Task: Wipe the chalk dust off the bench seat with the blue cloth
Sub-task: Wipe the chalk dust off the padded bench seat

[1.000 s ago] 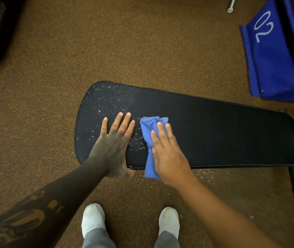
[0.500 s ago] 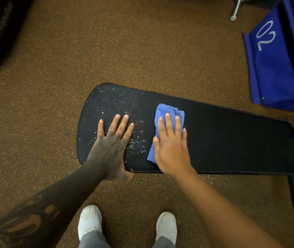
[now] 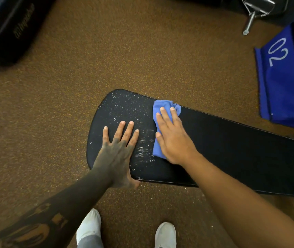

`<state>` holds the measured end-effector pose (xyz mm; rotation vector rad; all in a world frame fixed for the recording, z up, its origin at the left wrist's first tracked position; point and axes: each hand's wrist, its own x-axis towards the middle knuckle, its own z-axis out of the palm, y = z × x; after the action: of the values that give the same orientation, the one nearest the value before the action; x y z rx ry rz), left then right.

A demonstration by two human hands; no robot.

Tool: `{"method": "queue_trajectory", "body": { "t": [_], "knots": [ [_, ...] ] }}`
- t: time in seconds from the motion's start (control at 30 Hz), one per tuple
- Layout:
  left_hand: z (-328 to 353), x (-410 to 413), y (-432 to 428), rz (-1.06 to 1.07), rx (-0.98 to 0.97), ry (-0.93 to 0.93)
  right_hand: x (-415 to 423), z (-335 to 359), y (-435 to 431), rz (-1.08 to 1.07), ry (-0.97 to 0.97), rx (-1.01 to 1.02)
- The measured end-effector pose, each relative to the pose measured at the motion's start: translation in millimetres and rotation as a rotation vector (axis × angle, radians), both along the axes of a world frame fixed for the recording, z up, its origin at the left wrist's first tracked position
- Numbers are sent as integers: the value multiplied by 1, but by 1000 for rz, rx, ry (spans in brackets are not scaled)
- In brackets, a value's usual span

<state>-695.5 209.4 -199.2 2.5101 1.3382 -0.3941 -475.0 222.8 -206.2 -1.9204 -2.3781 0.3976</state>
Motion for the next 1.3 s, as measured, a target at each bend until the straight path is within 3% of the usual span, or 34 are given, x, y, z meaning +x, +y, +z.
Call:
{"method": "queue_trajectory", "body": {
  "t": [0.17,0.33,0.5,0.7,0.87,1.07,1.3],
  "knots": [
    [1,0,0,6,-8,7,-2,-5,39,-309,57,30],
    [3,1,-1,17,-10,2,-32,-9,21,-1,48,51],
    [2,-1,0,10,-16,8,-27,-10,44,-183,82,51],
    [2,0,0,10,-19,6,-27,-5,17,82,86,26],
    [1,-2,1,1,-26,-2,-31,-4,43,-116,168,48],
    [2,-2,0,12,-30,-2,-34,-9,31,66,149,53],
    [1,-5,1,25,-41,7,-45,-16,61,-39,183,70]
  ]
}}
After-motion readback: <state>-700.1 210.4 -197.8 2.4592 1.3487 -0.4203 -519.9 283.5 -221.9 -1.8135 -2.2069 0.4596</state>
